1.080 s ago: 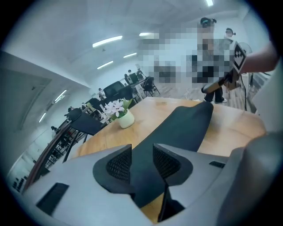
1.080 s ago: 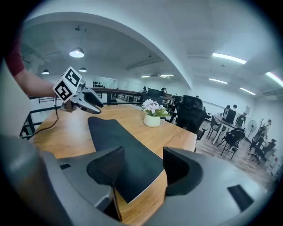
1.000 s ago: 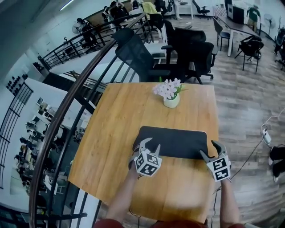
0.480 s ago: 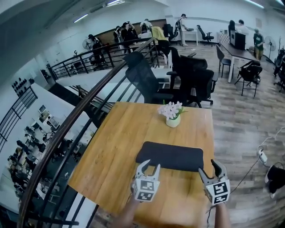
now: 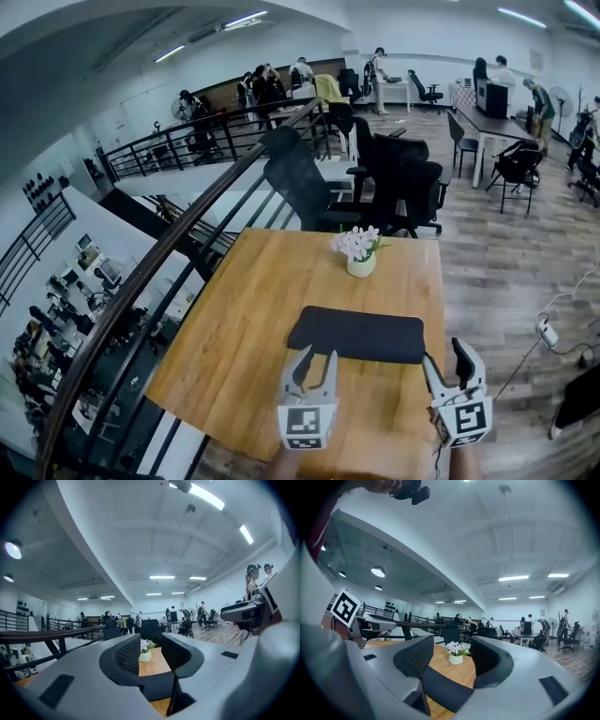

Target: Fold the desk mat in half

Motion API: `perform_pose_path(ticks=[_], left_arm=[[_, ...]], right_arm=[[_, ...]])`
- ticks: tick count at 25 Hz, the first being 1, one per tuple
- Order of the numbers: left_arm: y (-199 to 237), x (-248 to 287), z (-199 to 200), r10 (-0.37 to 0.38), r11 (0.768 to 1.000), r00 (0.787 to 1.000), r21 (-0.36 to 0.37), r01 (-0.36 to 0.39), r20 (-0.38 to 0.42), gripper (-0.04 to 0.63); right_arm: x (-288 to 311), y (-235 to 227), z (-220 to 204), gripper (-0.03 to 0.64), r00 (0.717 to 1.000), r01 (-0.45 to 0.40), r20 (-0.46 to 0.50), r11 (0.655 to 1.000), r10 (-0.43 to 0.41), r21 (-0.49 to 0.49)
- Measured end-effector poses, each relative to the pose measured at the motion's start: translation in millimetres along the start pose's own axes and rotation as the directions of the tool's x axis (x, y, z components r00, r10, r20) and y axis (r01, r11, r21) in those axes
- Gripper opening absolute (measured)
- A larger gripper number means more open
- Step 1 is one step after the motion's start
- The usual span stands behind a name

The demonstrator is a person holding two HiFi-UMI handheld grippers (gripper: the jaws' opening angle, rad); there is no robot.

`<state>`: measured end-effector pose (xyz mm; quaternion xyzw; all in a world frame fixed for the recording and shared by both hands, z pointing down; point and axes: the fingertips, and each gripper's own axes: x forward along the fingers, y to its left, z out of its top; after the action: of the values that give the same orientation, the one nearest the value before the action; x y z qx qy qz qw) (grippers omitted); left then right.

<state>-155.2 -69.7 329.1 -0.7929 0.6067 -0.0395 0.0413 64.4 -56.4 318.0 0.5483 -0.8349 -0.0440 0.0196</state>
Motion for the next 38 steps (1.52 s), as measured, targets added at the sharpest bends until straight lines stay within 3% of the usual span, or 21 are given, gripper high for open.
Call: perform_pose_path(ticks=[7,13,20,24,29,38], left_arm=[[0,-16,28,0.019,1.000,0.994,-0.001,-0.019,0.111,0.138],[4,-20,28,0.021,1.000,0.993,0.000,-0.021,0.115,0.092],[7,-27,25,0.039,0.999,0.992,-0.006,-0.039,0.123,0.037],[7,-30,31,0.038,0.998,0.991,-0.064,-0.030,0.131,0.026],[9,-34,37,0.030,0.998,0.986,-0.054,-0.021,0.164,0.020],[12,-40,34,0.054,0.998,0.988,-0.035,-0.049,0.147,0.020]], right_arm=[[-11,-7,26,0.239,0.991,0.076,0.114,0.995,-0.069,-0.058],[-17,-11,21,0.210,0.988,0.099,0.118,0.994,-0.094,-0.039],[-20,-5,9,0.071,0.992,0.071,0.110,0.997,-0.069,-0.016],[-19,-6,6,0.009,0.993,0.056,0.100,0.998,-0.056,-0.004],[-17,-4,4,0.009,0.995,0.039,0.091,0.999,-0.039,0.005],[-8,0,15,0.009,0.994,-0.010,0.112,1.000,0.008,0.024]])
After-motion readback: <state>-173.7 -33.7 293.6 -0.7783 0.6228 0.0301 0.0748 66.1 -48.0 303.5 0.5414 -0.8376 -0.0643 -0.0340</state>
